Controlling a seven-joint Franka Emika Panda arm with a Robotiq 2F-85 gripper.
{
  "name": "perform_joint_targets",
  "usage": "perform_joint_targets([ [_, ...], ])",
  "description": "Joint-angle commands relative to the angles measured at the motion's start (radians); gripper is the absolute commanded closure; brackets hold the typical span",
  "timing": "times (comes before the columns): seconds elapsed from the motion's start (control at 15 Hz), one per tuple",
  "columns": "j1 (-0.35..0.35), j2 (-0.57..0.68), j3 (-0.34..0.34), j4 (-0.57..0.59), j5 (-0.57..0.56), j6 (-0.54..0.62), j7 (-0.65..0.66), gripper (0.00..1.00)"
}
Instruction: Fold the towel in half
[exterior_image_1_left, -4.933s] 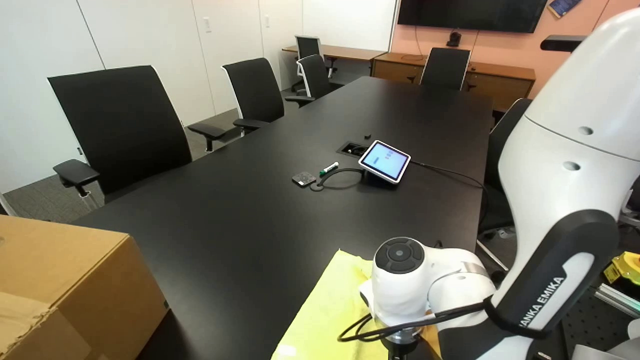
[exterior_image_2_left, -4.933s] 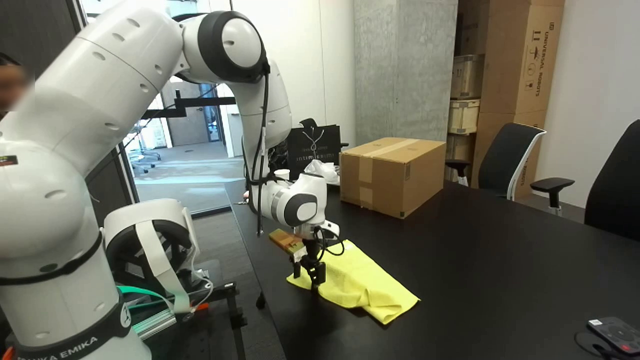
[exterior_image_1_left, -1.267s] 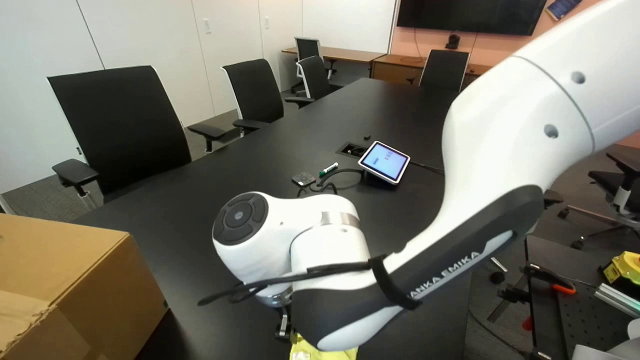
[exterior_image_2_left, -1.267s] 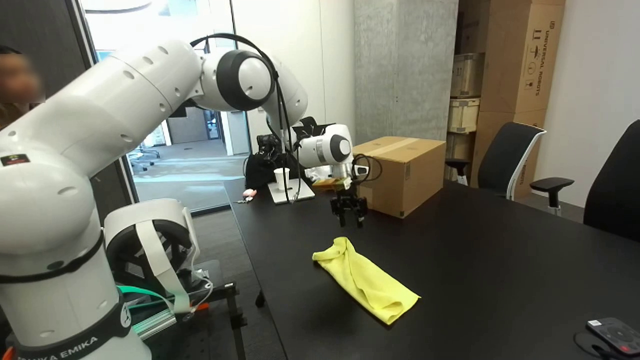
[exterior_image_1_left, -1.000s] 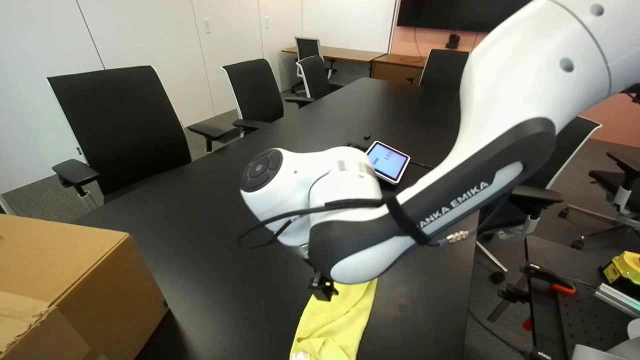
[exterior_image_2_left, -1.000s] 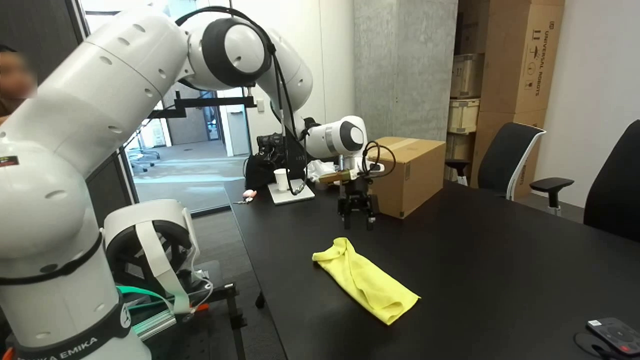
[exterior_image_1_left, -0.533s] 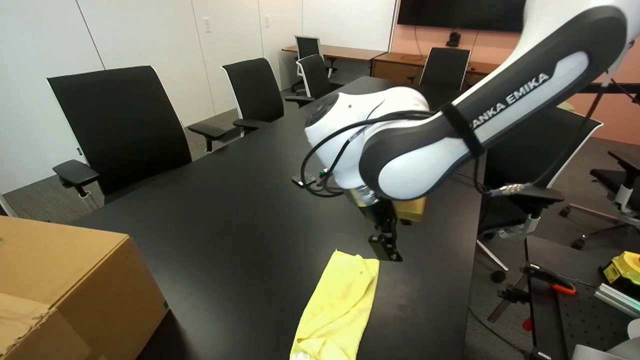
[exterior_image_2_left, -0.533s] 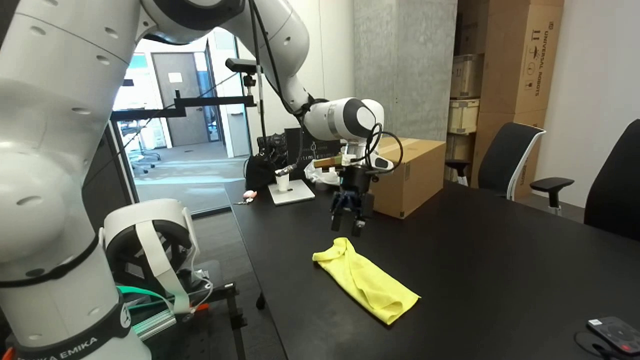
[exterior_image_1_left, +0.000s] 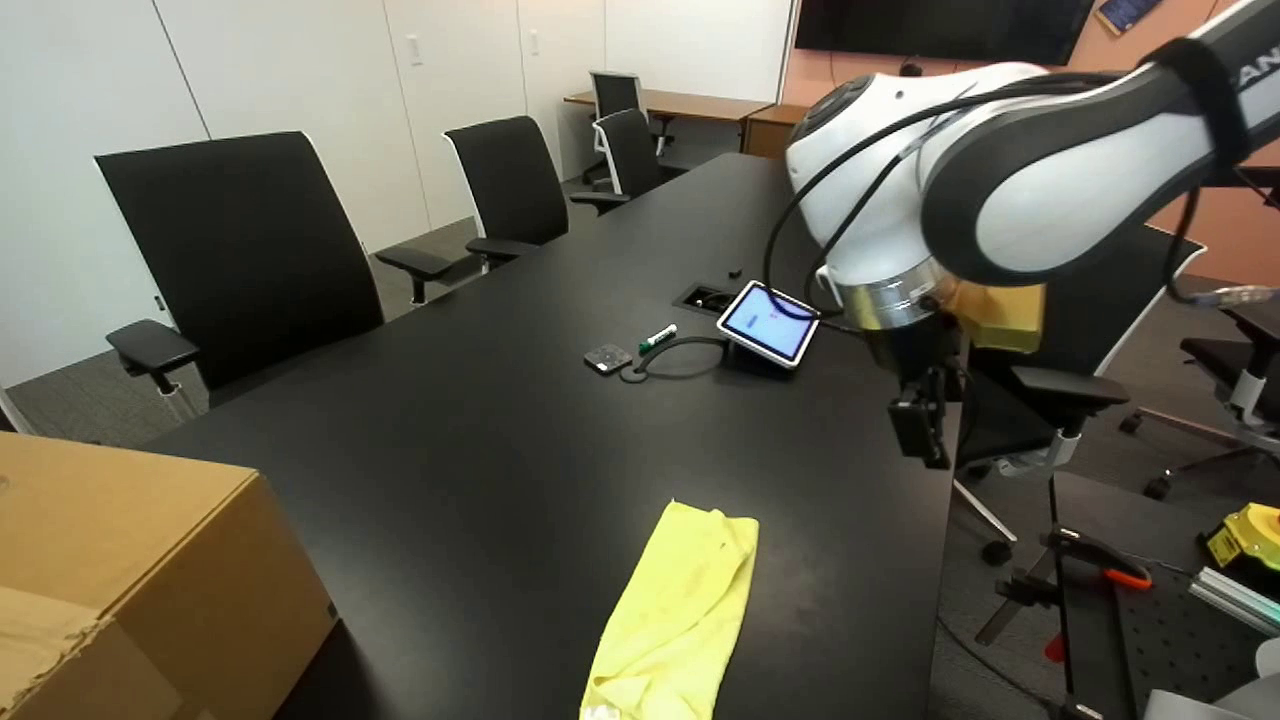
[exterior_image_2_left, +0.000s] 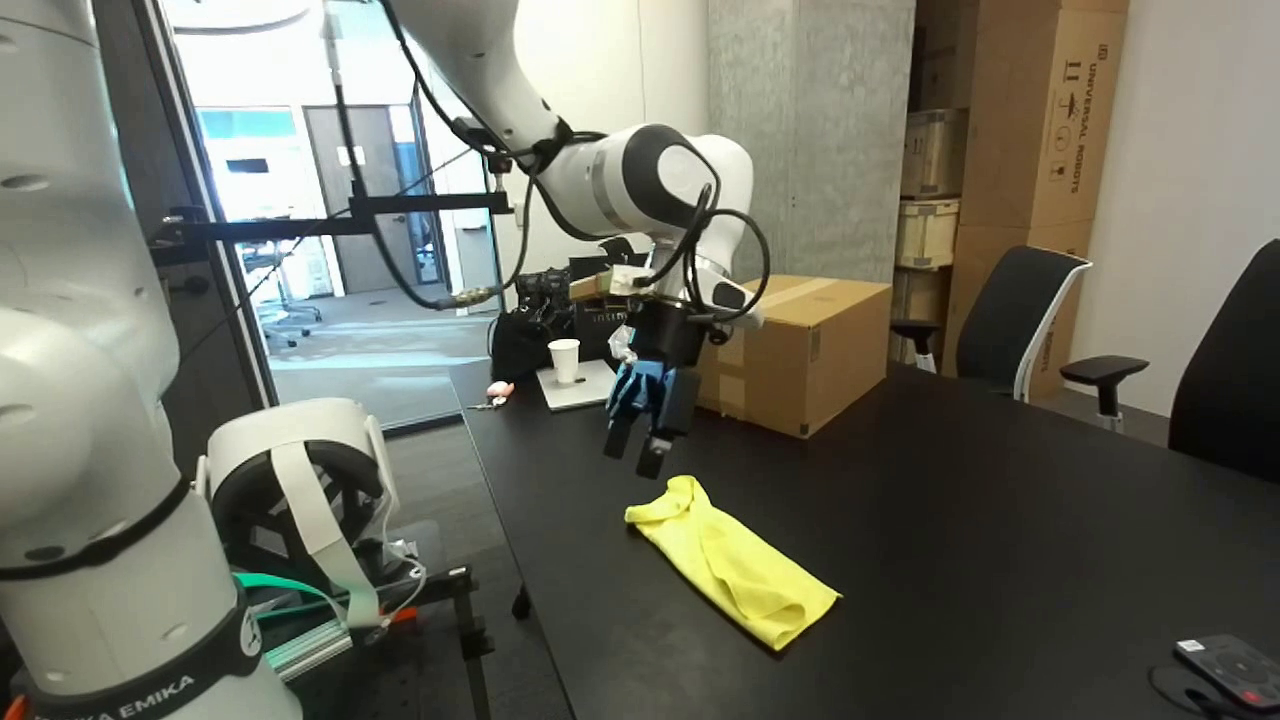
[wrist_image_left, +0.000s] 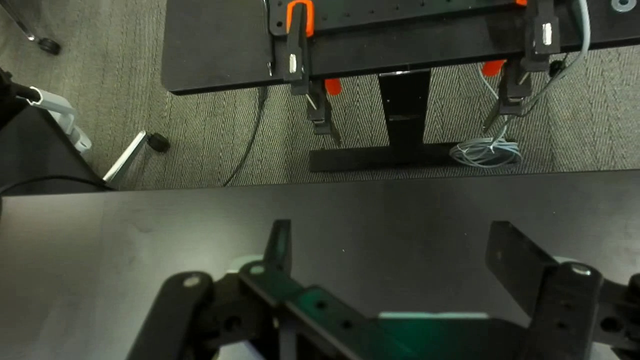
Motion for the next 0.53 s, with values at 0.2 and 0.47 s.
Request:
perform_joint_targets([
  [0.2,-0.095,-0.411,-0.002,-0.326,-0.05,0.139,-0.124,0.0],
  [0.47,-0.119,-0.417,0.01,-0.315,-0.051,0.145,-0.157,0.0],
])
